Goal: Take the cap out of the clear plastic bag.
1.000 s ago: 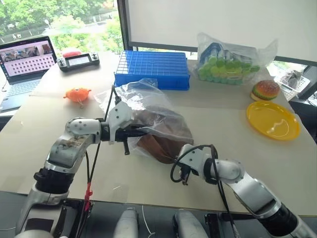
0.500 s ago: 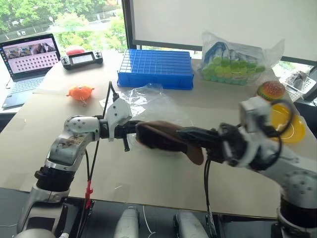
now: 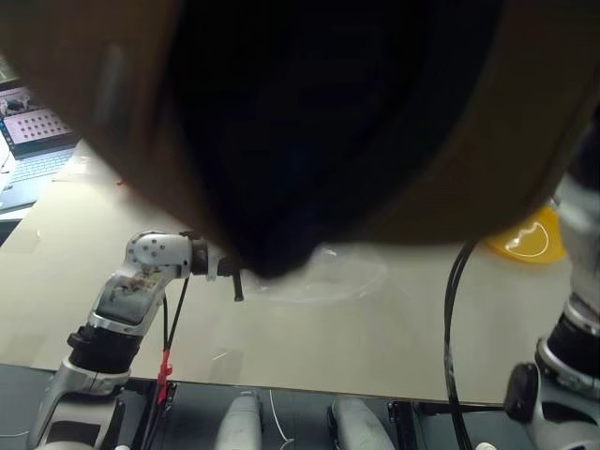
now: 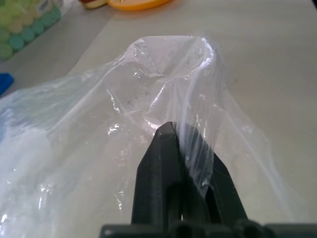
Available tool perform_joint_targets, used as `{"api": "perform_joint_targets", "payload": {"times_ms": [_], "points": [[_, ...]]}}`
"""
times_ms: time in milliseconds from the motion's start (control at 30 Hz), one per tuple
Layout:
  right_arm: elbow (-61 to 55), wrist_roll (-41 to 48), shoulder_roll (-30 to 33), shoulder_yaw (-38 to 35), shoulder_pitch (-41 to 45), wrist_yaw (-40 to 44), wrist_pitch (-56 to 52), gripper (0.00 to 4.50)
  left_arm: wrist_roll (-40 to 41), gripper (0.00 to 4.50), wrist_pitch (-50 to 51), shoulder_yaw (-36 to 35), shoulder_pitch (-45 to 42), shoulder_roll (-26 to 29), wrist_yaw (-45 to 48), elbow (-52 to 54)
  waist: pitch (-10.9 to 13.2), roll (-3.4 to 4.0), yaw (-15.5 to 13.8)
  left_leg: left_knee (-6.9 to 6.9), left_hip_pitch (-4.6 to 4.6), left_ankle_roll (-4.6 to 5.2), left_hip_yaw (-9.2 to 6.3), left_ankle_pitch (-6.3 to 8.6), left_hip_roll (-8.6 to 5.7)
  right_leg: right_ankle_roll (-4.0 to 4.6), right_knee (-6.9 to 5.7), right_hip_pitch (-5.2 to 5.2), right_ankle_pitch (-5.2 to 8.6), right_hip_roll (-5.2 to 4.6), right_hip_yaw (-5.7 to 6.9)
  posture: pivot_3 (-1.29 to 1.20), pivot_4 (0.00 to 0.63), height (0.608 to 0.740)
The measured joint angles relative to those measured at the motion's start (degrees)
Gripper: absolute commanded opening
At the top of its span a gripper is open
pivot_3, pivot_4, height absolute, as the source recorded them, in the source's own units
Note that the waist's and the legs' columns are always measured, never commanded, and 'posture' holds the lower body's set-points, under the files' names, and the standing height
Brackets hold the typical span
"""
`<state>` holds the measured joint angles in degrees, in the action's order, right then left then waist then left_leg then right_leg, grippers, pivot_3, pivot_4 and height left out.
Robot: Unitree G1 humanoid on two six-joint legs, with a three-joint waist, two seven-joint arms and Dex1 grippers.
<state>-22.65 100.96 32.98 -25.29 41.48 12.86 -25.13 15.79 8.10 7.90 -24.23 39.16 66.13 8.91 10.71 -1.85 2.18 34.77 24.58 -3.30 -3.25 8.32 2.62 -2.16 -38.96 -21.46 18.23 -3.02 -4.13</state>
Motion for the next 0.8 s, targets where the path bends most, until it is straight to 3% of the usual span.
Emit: {"api": "perform_joint_targets", "payload": {"times_ms": [200, 300, 800], "points": [[-1.34, -22.51, 3.24, 11.35, -1.41, 0.83, -1.9, 0.01, -6.07, 0.0, -26.67, -0.14, 1.18, 1.0, 2.8, -9.03, 0.0, 0.15, -0.37, 0.1, 0.47, 0.01, 0.08, -0.01, 0.0, 0.05, -0.13, -0.59, -0.03, -0.02, -0.05, 0.0, 0.15, 0.729], [-2.25, -29.18, 3.25, 15.62, -2.56, 2.78, -3.24, 0.01, -7.52, 0.0, -34.02, -0.05, 1.1, 0.95, 3.18, -13.1, 0.02, 0.17, -0.33, 0.2, 0.71, 0.01, 0.07, -0.01, -0.01, 0.05, -0.19, -0.78, -0.04, -0.03, -0.04, 0.0, 0.15, 0.729], [-2.75, -33.13, 1.5, 15.43, -2.52, 5.17, -3.73, 0.01, -7.71, 0.0, -39.2, 0.44, 0.28, 0.94, 3.24, -16.41, 0.02, 0.17, 0.09, 0.26, 0.71, 0.02, 0.03, -0.01, -0.01, 0.04, -0.26, -0.76, -0.05, -0.02, -0.01, 0.0, 0.15, 0.729]]}}
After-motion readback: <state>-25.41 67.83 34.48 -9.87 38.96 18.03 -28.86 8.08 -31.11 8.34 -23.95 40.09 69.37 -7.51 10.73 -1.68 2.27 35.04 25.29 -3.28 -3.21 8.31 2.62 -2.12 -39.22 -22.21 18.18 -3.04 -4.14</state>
